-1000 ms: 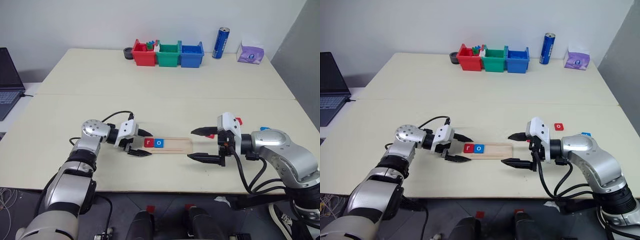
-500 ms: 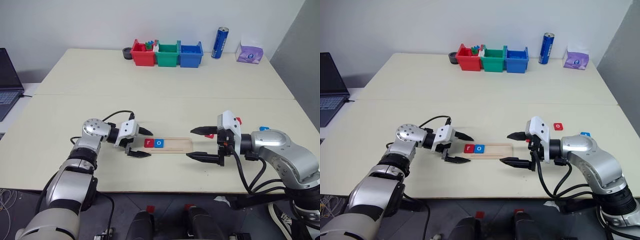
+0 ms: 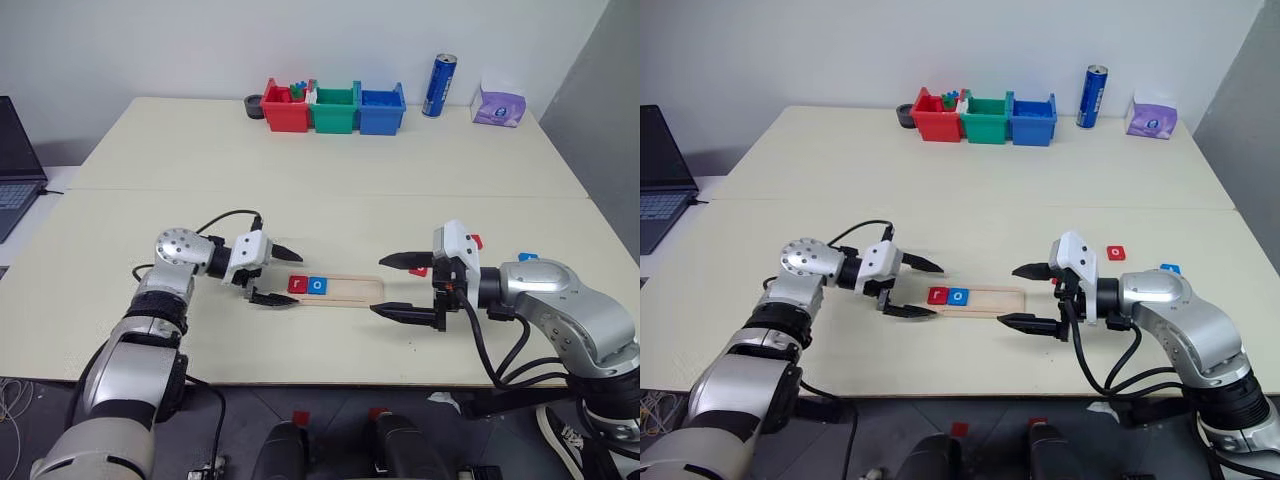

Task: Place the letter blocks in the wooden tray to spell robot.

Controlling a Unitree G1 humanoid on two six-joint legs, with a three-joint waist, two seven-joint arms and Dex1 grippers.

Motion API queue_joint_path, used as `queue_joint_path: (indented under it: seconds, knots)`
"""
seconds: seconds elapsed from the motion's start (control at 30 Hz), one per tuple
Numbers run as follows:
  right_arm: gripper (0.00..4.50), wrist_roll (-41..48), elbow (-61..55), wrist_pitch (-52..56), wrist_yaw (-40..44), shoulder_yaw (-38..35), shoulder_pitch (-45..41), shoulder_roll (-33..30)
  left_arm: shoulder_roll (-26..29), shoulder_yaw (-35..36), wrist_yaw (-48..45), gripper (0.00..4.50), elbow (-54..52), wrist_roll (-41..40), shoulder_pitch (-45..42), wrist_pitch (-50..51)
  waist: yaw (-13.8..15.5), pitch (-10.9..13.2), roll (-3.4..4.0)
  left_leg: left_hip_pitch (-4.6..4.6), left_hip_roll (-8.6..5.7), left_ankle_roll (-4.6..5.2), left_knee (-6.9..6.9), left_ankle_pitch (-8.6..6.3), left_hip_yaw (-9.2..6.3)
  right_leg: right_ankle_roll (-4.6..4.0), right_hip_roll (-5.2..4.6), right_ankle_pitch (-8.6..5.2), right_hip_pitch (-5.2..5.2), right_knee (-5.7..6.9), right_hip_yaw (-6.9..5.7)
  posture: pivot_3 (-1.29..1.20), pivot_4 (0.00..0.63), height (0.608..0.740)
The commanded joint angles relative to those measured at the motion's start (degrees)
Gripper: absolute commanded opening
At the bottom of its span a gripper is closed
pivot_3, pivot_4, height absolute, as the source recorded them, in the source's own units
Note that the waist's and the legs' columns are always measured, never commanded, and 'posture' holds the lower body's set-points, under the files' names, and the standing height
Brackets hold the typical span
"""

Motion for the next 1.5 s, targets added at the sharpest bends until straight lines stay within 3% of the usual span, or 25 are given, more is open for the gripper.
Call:
queue_joint_path:
  seconds: [0.03,0.23,0.33,0.47,0.57,0.87,1.5]
  knots:
    - [4.50,0.71,-1.23,-0.22,-0.83,-0.83,-0.78,0.71,2.93,1.84,-1.41,4.46,-11.51,-4.33,2.69,7.61,-0.07,0.00,0.00,0.00,0.00,0.00,0.00,0.00,0.00,0.00,0.00,0.00,0.00,0.00,0.00,0.00,0.150,0.740]
    - [4.50,1.02,-1.31,1.41,-5.18,-2.34,0.44,2.84,6.10,5.16,6.11,4.46,-32.50,-9.93,9.92,25.45,-0.10,0.00,0.00,0.01,0.04,0.00,0.00,0.00,-0.04,0.01,0.00,-0.01,0.00,0.02,0.00,0.00,0.150,0.740]
    - [4.50,-1.17,-0.55,2.04,-13.43,-4.40,1.55,6.80,4.67,7.32,15.43,4.46,-43.51,-11.81,14.81,34.48,-0.02,0.00,0.00,0.00,0.04,-0.01,0.05,0.00,-0.07,0.01,-0.03,-0.01,0.02,0.04,0.00,0.00,0.150,0.740]
    - [4.50,-13.16,-1.03,1.27,-30.97,-4.14,5.21,11.78,-2.84,7.53,30.80,4.46,-62.22,-14.50,25.56,44.72,0.12,-0.03,0.03,0.02,0.10,-0.02,0.01,0.00,-0.06,0.02,-0.18,-0.01,0.05,0.02,0.12,0.00,0.150,0.740]
    - [4.50,-16.43,-3.54,2.52,-37.04,-5.20,8.22,14.20,-6.51,5.81,36.76,4.46,-69.17,-14.57,29.15,48.98,0.22,-0.03,0.02,-0.06,0.06,-0.04,0.02,0.02,-0.11,-0.02,-0.33,0.01,0.03,0.05,0.19,0.00,0.150,0.740]
    - [4.50,-25.79,-6.49,6.92,-49.13,-2.24,13.49,20.02,-9.80,2.61,42.55,4.46,-69.43,-13.11,31.17,48.18,-0.13,-0.06,0.05,0.11,-0.07,-0.04,0.01,0.02,0.05,0.09,-0.11,-0.04,0.07,0.04,0.17,0.00,0.150,0.740]
    - [4.50,-24.95,-0.18,14.00,-53.58,-8.73,10.13,32.88,-8.52,-0.81,45.63,4.46,-73.27,-12.78,34.40,49.43,-0.07,-0.06,0.06,0.10,-0.01,-0.04,-0.03,0.02,0.06,0.08,-0.06,-0.03,0.05,0.00,0.18,0.00,0.150,0.740]
